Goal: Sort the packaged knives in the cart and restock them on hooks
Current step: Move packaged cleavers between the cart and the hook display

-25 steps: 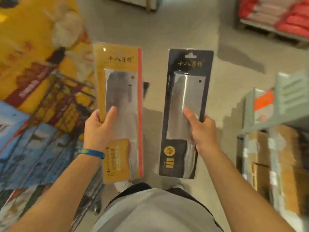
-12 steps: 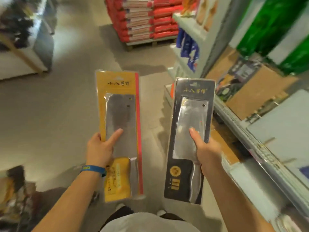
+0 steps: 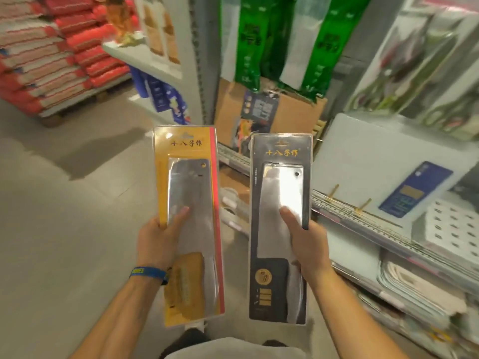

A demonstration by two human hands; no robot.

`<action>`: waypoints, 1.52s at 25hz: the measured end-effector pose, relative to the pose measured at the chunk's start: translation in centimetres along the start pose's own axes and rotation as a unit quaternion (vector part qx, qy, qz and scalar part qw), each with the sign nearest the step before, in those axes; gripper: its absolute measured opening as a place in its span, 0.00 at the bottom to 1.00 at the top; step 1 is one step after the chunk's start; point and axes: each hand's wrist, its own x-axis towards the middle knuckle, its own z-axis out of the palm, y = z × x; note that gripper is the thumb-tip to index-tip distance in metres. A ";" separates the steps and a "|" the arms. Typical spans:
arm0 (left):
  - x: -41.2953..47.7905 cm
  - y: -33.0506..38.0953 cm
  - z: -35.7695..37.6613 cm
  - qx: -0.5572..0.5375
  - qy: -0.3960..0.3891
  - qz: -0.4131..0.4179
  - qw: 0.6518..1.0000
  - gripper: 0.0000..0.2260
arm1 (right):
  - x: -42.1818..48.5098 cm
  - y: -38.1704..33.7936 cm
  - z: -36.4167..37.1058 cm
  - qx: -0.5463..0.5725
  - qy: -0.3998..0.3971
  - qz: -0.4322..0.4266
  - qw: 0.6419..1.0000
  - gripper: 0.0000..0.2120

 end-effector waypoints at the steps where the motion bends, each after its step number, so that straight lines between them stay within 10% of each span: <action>1: 2.0 0.2 0.3 0.003 -0.020 0.002 1.000 0.25 | 0.4 -0.3 0.8 0.001 0.027 0.005 1.000 0.21; 15: 18.7 21.5 9.0 -0.092 -0.210 0.216 0.949 0.27 | 7.8 -16.9 1.5 0.067 0.267 -0.062 0.959 0.25; 22: 15.5 37.6 9.3 -0.226 -0.189 0.346 0.891 0.25 | 8.3 -30.4 -6.9 0.066 0.341 -0.214 0.913 0.60; 38: 10.4 60.0 10.7 -0.319 -0.173 0.398 0.842 0.28 | 5.9 -49.3 -21.0 0.042 0.381 -0.428 0.819 0.30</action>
